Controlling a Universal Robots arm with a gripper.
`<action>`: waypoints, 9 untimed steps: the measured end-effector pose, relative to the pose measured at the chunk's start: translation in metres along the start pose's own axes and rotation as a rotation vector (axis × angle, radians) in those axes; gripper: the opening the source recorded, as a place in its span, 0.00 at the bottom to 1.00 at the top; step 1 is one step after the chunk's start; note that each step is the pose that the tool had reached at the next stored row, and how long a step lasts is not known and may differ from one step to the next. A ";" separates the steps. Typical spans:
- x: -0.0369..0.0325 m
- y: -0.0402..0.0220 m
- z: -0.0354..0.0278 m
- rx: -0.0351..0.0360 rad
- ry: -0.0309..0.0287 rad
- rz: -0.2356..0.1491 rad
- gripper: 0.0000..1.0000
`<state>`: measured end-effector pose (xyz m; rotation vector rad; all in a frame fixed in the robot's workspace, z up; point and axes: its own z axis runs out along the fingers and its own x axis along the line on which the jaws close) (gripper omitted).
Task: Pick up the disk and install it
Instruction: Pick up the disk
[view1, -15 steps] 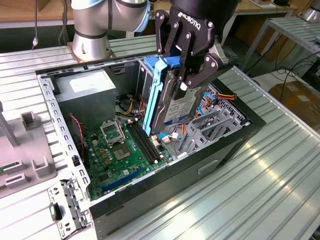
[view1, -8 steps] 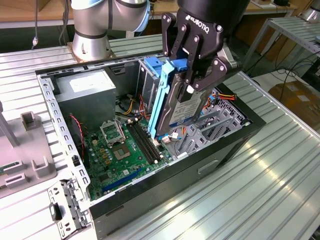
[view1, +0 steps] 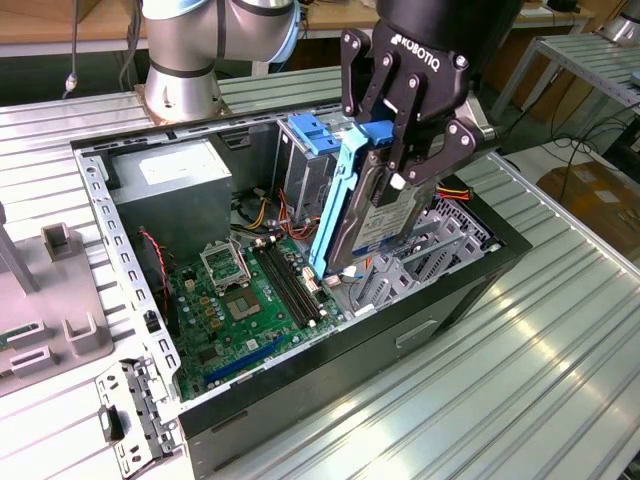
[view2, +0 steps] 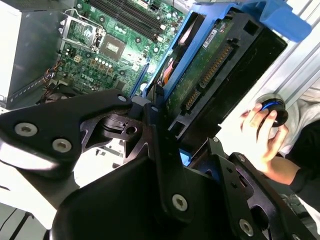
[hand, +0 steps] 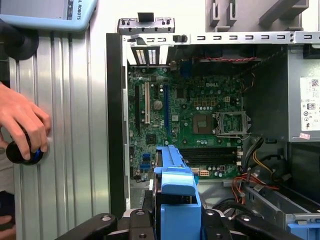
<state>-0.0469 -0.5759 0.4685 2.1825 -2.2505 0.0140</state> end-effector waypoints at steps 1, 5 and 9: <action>0.0002 -0.0009 0.0000 0.0000 -0.0001 0.000 0.36; 0.0012 -0.0047 0.0001 0.0001 -0.0002 0.000 0.36; 0.0022 -0.0084 0.0001 0.0000 -0.0001 0.000 0.36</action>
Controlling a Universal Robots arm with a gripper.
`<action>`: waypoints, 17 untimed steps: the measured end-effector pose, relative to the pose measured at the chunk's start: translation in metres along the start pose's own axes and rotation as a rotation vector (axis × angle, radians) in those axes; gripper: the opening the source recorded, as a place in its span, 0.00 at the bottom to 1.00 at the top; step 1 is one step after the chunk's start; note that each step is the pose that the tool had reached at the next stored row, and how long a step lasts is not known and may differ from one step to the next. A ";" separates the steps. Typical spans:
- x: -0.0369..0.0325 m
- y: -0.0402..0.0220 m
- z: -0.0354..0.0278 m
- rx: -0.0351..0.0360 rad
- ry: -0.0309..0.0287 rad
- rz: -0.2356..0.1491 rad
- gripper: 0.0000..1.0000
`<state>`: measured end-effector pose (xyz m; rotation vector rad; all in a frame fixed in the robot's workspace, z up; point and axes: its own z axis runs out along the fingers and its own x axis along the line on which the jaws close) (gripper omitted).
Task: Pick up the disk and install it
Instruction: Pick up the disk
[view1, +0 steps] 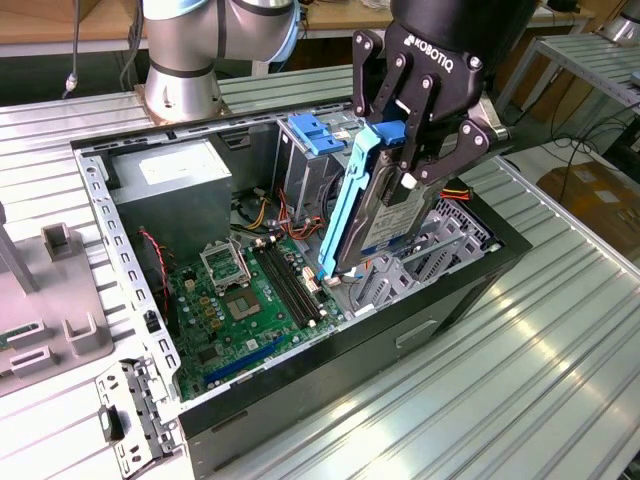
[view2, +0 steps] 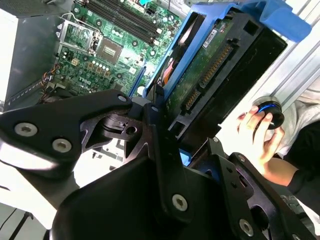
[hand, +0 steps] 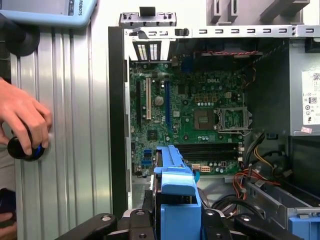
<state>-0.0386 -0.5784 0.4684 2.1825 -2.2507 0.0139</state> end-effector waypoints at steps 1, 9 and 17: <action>0.0002 -0.0009 0.0000 0.0000 0.0000 0.000 0.36; 0.0013 -0.0099 0.0000 0.0000 0.0000 0.000 0.36; 0.0015 -0.0215 0.0001 0.0000 0.0000 0.000 0.36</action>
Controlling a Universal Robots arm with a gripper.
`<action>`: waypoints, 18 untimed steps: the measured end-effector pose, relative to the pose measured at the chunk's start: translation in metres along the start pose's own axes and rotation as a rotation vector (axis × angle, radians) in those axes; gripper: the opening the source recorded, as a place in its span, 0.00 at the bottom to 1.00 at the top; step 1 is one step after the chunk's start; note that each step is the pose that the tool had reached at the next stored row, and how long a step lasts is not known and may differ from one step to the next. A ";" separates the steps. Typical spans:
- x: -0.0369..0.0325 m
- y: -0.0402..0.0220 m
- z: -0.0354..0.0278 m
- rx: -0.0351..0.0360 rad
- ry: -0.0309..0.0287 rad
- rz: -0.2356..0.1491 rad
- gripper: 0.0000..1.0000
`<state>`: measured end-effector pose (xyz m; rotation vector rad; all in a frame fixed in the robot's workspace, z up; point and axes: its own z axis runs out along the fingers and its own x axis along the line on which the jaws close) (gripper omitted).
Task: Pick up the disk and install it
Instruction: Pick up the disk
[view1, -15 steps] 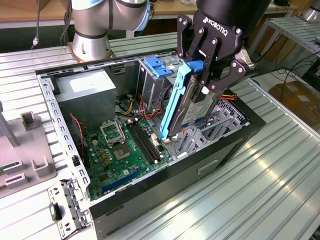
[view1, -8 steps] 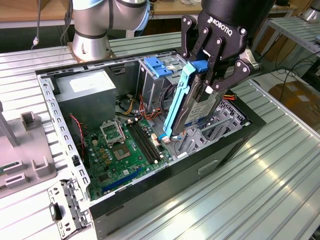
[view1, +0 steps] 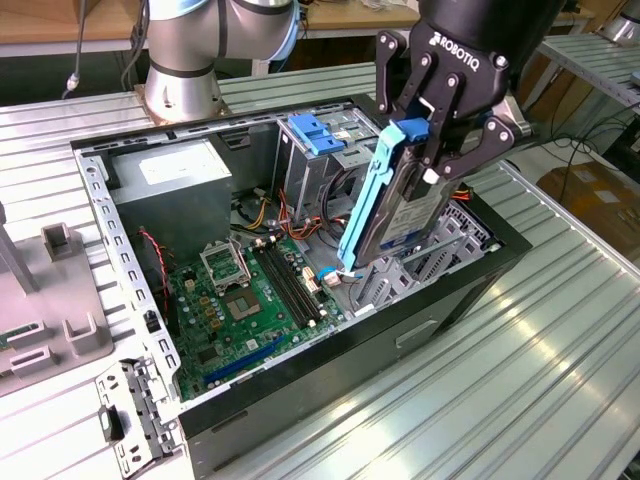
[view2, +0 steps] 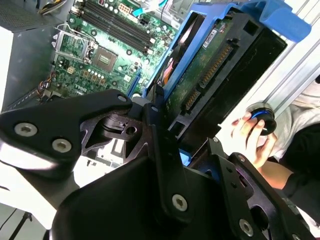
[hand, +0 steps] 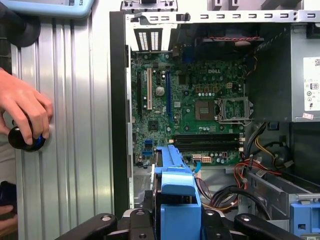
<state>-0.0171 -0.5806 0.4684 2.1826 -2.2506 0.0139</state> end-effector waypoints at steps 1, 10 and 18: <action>0.0000 -0.0009 0.0000 0.0000 0.0000 0.000 0.36; 0.0002 -0.0118 0.0000 0.0000 0.0000 0.000 0.36; 0.0000 -0.0251 0.0000 -0.0001 0.0000 0.000 0.36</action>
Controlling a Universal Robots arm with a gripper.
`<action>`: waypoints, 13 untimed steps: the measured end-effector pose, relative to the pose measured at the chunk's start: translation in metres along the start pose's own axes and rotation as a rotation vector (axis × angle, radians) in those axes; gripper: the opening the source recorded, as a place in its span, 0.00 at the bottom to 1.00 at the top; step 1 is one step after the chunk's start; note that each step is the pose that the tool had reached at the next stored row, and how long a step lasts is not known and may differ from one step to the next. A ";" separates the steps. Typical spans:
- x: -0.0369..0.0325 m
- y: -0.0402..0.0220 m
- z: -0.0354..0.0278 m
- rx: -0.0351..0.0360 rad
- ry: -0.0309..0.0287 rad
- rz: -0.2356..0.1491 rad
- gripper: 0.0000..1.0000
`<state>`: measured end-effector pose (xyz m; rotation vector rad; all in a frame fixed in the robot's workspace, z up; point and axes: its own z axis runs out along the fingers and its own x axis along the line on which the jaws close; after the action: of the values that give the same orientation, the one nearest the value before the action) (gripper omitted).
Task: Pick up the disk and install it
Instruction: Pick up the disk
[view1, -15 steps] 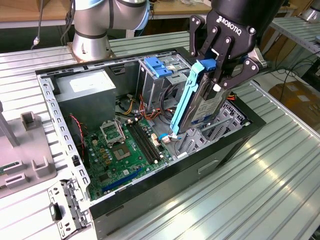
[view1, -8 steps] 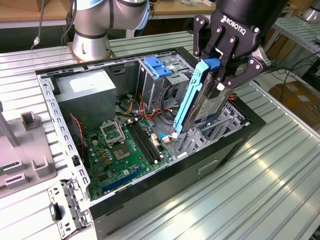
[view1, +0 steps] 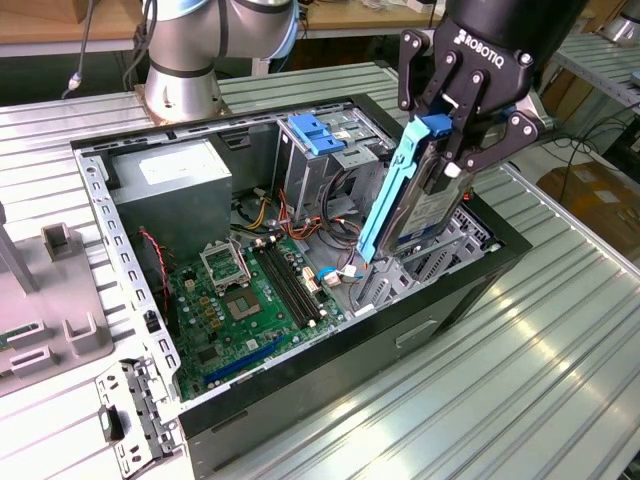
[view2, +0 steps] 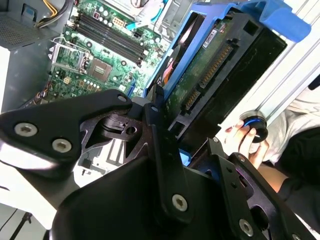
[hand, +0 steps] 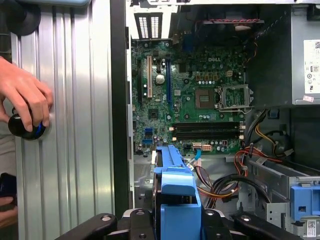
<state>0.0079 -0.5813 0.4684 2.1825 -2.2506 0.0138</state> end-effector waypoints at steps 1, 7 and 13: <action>-0.0001 -0.0021 0.0000 0.0000 0.0000 0.000 0.36; -0.0002 -0.0098 0.0001 -0.0001 0.0000 0.000 0.36; 0.0000 -0.0214 0.0001 -0.0004 0.0000 0.000 0.36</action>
<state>0.0294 -0.5819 0.4684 2.1824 -2.2503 0.0133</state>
